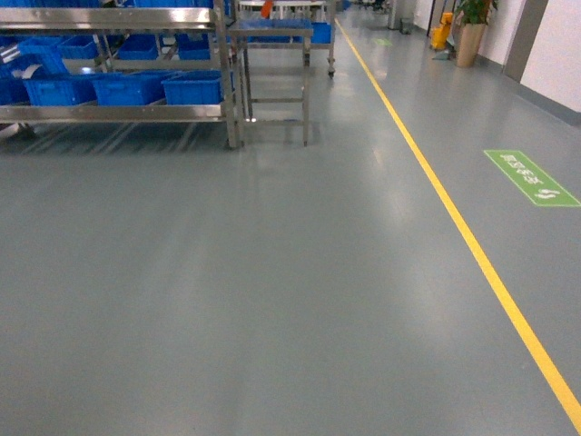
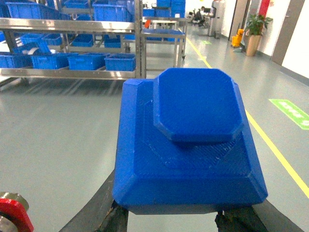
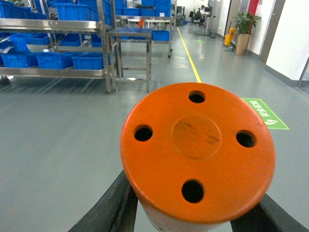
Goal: Sort blue parts and orange caps into right shelf containers
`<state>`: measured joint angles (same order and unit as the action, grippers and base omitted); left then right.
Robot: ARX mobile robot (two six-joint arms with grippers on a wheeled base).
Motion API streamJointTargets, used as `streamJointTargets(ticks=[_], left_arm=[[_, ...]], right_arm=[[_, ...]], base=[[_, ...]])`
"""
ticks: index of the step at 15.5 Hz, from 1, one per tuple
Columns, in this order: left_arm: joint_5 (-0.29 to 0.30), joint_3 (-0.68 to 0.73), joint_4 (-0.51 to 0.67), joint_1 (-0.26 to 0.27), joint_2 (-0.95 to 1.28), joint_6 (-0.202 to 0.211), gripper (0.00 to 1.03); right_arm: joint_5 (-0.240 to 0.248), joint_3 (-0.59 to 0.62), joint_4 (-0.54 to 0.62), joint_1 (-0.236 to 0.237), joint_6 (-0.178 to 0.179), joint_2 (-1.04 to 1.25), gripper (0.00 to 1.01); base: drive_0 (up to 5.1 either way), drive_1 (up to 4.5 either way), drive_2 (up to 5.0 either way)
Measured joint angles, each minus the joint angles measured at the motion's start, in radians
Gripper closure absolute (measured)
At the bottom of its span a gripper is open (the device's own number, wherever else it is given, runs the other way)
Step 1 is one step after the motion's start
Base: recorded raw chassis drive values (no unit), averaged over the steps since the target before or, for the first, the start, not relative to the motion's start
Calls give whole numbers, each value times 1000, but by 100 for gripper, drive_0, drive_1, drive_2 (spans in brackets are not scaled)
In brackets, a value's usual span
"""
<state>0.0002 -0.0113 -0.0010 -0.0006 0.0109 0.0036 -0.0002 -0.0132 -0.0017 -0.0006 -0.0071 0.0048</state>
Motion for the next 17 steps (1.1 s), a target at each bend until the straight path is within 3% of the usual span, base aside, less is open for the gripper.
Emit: streamJointTargets(ticks=[17], left_arm=[[-2,0,-7,1,0,0,62]], right_arm=[[0,0,-5,0,0,0,57]], base=[[-23,404,-451]])
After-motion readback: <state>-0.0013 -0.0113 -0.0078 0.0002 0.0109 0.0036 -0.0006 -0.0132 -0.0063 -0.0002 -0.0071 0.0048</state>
